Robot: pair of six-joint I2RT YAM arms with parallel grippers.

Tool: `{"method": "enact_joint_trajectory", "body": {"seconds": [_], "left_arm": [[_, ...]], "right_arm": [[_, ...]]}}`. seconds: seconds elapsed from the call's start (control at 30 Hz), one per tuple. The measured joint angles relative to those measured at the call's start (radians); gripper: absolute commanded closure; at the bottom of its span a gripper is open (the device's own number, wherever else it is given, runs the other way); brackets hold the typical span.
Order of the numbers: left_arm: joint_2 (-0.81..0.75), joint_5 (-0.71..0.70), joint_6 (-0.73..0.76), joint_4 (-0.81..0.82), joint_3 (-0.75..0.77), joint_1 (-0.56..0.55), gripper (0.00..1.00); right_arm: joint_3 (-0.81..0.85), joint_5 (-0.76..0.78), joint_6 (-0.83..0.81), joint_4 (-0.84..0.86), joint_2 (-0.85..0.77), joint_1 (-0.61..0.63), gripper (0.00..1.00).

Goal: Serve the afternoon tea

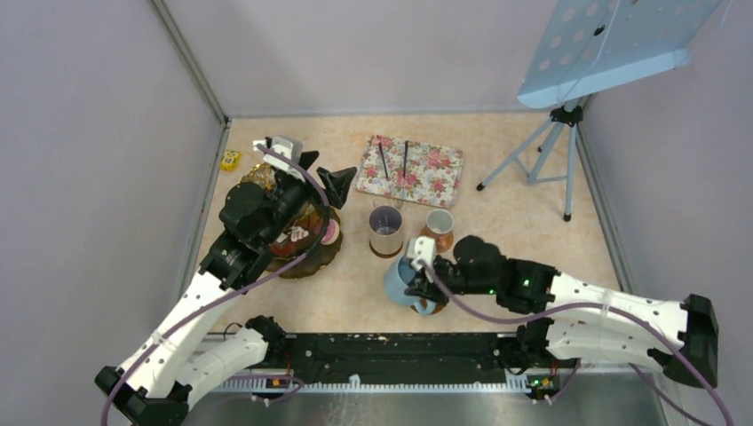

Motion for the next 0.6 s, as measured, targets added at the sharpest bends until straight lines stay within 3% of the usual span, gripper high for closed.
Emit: {"method": "enact_joint_trajectory", "body": {"seconds": [0.17, 0.37, 0.6], "left_arm": [[-0.018, -0.041, 0.000, 0.000, -0.010, 0.001, 0.01], [-0.030, -0.060, 0.000, 0.000, -0.010, 0.002, 0.01], [-0.030, -0.062, 0.000, 0.000, -0.010, 0.002, 0.01]], "right_arm": [[0.001, 0.198, -0.094, -0.071, 0.130, 0.191, 1.00], [0.000, 0.328, -0.136, -0.112, 0.179, 0.212, 1.00], [0.000, 0.367, -0.150, -0.112, 0.181, 0.212, 1.00]]}}
